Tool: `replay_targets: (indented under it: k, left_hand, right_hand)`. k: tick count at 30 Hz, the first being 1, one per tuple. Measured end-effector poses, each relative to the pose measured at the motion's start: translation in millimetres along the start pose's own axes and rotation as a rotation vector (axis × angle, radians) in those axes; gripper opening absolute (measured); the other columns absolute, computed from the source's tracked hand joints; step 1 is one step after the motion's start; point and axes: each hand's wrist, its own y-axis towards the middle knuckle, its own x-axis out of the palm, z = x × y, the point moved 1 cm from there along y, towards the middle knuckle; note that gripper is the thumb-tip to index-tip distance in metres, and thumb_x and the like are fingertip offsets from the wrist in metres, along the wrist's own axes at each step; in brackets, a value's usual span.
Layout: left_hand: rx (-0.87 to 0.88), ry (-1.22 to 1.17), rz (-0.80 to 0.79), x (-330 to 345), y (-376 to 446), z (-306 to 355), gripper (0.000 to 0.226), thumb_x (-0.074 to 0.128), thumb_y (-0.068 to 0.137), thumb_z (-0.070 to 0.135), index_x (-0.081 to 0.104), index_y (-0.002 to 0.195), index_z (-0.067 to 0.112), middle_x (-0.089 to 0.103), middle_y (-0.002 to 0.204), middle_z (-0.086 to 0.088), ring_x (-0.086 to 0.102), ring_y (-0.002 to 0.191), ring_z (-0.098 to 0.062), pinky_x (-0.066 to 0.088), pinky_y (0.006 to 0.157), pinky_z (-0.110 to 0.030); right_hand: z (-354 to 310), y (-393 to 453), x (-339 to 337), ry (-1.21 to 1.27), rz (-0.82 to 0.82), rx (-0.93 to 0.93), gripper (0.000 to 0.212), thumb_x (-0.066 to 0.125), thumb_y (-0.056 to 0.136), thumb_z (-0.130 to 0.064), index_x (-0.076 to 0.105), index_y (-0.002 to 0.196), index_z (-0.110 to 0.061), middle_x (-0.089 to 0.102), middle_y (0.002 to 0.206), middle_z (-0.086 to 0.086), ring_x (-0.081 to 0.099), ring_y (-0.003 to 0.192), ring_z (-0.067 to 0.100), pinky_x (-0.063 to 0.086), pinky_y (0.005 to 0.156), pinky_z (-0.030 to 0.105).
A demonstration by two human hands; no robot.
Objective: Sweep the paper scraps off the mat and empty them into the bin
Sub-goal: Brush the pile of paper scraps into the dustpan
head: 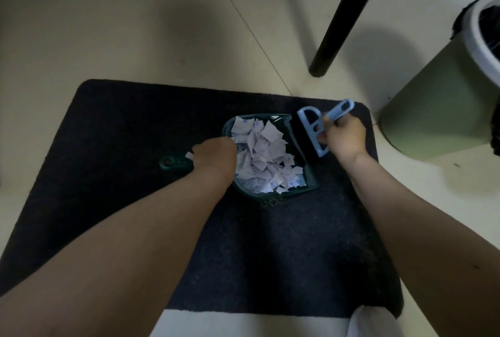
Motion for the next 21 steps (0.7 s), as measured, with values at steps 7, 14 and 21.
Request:
replay_targets:
  k: [7,14,21]
  left_hand:
    - [-0.018,-0.026,-0.005,2,0,1,0.021,0.046,0.096,0.001,0.056,0.114,0.006,0.059,0.117,-0.013,0.057,0.107,-0.029,0.042,0.084,-0.036]
    - [-0.015,-0.013,0.006,2,0,3,0.021,0.045,0.096,0.002,0.055,0.115,0.006,0.059,0.116,-0.012,0.058,0.104,-0.028,0.034,0.074,-0.033]
    - [-0.022,-0.008,0.013,3,1,2,0.021,0.045,0.097,0.002,0.055,0.115,0.006,0.059,0.117,-0.013,0.059,0.105,-0.029,0.042,0.081,-0.036]
  right_hand:
    - [1,3,-12,-0.122,0.239,-0.010,0.031,0.046,0.097,-0.027,0.065,0.102,-0.002,0.068,0.101,0.015,0.063,0.096,0.029,0.034,0.065,0.020]
    - [8,-4,17,0.303,0.051,0.080,0.015,0.053,0.095,-0.024,0.066,0.094,-0.017,0.070,0.091,0.001,0.069,0.081,0.015,0.058,0.080,0.038]
    - [0,14,-9,0.384,0.335,0.016,0.016,0.051,0.095,-0.029,0.067,0.093,-0.027,0.067,0.082,-0.009,0.068,0.084,0.016,0.056,0.084,0.041]
